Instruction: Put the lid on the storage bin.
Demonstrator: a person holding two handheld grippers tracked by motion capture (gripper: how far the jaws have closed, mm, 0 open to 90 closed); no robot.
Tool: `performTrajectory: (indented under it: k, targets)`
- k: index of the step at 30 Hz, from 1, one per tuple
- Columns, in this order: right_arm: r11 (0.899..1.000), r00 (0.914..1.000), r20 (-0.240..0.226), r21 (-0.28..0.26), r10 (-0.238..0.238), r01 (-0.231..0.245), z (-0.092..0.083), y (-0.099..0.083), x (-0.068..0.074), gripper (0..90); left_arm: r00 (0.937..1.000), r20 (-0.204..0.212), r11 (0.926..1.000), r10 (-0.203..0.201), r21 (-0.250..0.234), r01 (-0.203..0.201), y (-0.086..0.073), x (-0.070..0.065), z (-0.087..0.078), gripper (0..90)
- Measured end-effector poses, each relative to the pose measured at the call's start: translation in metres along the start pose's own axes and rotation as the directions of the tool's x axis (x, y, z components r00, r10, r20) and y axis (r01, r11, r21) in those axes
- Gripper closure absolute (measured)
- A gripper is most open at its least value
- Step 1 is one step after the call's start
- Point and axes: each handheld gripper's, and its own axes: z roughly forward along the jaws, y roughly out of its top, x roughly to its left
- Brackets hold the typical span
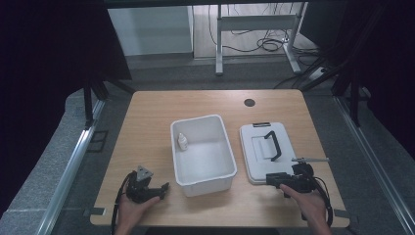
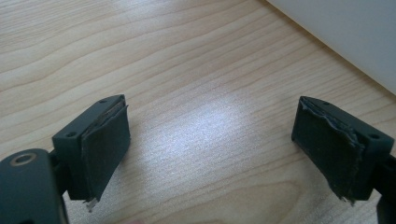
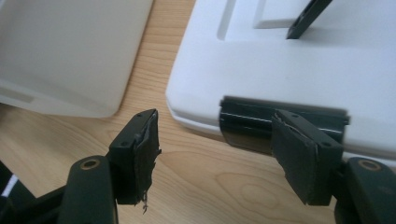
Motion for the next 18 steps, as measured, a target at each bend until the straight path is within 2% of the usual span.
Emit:
performTrajectory:
  k: [7, 12, 18]
  targets:
    - [1.000, 0.9999, 0.015, -0.001, 0.001, -0.001, -0.001, 0.002, -0.001, 32.9, 1.0000, -0.002, 1.0000, -0.004, -0.003, 0.004, -0.001, 0.000, -0.001, 12.3]
    - [0.999, 0.9976, 0.057, 0.009, -0.039, 0.039, 0.004, 0.008, 0.009, 32.9, 1.0000, 0.002, 1.0000, 0.002, -0.005, -0.002, -0.003, 0.001, -0.003, 13.0]
    - [0.999, 0.9977, 0.057, 0.027, -0.037, 0.036, 0.007, 0.005, 0.009, 32.9, 1.0000, 0.006, 1.0000, 0.005, -0.003, -0.005, -0.002, 0.001, -0.002, 12.4]
